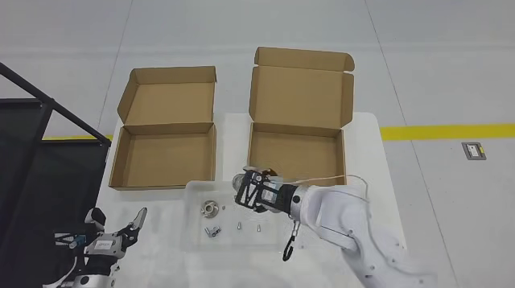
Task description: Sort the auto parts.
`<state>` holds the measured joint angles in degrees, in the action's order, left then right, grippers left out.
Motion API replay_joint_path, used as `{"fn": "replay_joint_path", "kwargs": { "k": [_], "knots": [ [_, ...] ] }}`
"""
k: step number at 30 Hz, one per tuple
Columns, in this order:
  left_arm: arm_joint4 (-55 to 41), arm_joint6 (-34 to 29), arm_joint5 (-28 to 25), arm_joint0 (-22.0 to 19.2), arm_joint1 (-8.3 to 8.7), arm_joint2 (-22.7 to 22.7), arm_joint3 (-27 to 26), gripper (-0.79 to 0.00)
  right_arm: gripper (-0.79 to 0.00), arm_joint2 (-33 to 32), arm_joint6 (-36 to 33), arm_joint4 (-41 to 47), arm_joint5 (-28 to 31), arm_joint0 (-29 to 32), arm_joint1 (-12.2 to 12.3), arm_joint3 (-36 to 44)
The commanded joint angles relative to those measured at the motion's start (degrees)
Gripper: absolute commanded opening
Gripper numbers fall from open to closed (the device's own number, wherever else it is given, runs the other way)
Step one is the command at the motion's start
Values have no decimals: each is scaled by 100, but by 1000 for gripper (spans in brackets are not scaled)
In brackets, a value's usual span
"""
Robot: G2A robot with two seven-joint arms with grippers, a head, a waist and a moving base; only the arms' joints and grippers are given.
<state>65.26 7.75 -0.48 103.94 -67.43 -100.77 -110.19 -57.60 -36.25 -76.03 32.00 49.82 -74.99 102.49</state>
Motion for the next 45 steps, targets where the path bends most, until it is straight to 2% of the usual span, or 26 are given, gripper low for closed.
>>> {"fn": "replay_joint_path", "kwargs": {
  "k": [1,4,7,13,19,30,35,40,45],
  "knots": [
    [0,0,0,0,0,0,0,0,-785,-103,-73,-27,-200,-103,-4,-15],
    [0,0,0,0,0,0,0,0,-785,-131,-181,-21,-414,-464,-43,-396],
    [0,0,0,0,0,0,0,0,-785,-9,-296,92,-602,-1005,-128,-1145],
    [0,0,0,0,0,0,0,0,-785,436,-95,706,-665,-2224,-405,-3121],
    [0,0,0,0,0,0,0,0,-785,1006,122,997,-880,-3130,-761,-4796],
    [0,0,0,0,0,0,0,0,-785,1058,259,1014,-1001,-3067,-798,-4811],
    [0,0,0,0,0,0,0,0,-785,1145,-69,1131,-1034,-2865,-839,-4702],
    [0,0,0,0,0,0,0,0,-785,1408,-238,1290,-1391,-3083,-1054,-5449],
    [0,0,0,0,0,0,0,0,-785,1641,45,1446,-1610,-3396,-1324,-6346]
  ]
}}
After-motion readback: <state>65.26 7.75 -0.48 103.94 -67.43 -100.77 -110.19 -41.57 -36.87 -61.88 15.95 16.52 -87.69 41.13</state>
